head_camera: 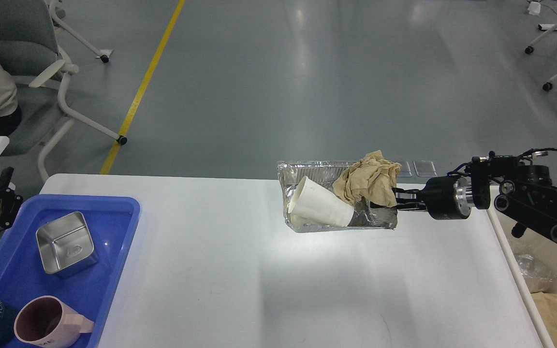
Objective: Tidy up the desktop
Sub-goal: 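Carry the foil tray with the right gripper to the white bin and tip it in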
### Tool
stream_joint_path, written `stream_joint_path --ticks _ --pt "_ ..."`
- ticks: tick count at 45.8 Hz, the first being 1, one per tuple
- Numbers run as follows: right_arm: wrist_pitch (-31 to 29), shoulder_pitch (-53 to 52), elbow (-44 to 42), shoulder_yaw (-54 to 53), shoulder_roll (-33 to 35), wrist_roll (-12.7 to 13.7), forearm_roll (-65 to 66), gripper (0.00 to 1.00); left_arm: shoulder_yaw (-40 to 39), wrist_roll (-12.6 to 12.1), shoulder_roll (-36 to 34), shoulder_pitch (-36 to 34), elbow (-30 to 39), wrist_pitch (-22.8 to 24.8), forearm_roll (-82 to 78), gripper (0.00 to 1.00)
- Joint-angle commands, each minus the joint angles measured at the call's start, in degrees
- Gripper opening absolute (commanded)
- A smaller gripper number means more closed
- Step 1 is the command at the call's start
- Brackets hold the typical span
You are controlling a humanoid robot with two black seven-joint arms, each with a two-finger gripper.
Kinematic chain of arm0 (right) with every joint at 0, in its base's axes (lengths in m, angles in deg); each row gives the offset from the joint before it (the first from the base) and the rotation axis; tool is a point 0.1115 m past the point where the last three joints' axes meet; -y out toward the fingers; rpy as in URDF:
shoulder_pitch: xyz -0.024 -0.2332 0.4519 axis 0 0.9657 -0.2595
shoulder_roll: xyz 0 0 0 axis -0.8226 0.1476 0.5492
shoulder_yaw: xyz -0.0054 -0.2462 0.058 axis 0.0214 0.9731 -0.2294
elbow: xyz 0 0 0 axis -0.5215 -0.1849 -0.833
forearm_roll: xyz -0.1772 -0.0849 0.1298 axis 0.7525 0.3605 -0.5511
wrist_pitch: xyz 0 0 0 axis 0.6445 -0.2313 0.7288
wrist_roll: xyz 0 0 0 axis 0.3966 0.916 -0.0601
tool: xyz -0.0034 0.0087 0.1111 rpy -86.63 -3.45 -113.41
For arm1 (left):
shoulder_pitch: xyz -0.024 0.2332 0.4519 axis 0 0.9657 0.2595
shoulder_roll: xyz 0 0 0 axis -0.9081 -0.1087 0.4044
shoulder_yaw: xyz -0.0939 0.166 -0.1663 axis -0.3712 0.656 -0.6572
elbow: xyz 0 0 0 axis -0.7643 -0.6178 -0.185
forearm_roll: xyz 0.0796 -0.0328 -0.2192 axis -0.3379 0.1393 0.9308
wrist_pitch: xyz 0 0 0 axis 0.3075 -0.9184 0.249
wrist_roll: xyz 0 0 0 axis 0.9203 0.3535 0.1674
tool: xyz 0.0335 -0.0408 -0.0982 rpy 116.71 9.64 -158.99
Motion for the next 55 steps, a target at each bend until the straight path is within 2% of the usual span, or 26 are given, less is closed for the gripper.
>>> stream_joint_path --ticks 1,16,34,40,55 --pt "1.1 0.5 0.1 0.0 2.1 0.2 -2.6 0.00 -0.1 0.3 1.6 0.0 0.1 -0.2 0.0 0.96" --pt "2.8 3.2 -0.7 -0.1 12.0 0.1 -9.6 0.00 0.1 0.3 3.7 -0.9 0.0 -2.5 0.0 0.96" --pt "9.5 10.1 -2.9 -0.3 20.9 0.0 -26.0 0.00 1.2 -0.3 5.7 -2.9 0.0 -2.5 0.1 0.96" --pt "10.8 13.5 -6.2 -0.2 21.9 0.0 -33.8 0.00 1.6 -0.6 6.3 -3.8 -0.2 -2.5 0.1 0.96" --pt "11.7 20.7 -12.0 -0.3 23.6 -0.2 -42.6 0.00 9.1 -0.6 8.0 -7.9 -0.6 -4.4 0.0 0.96"
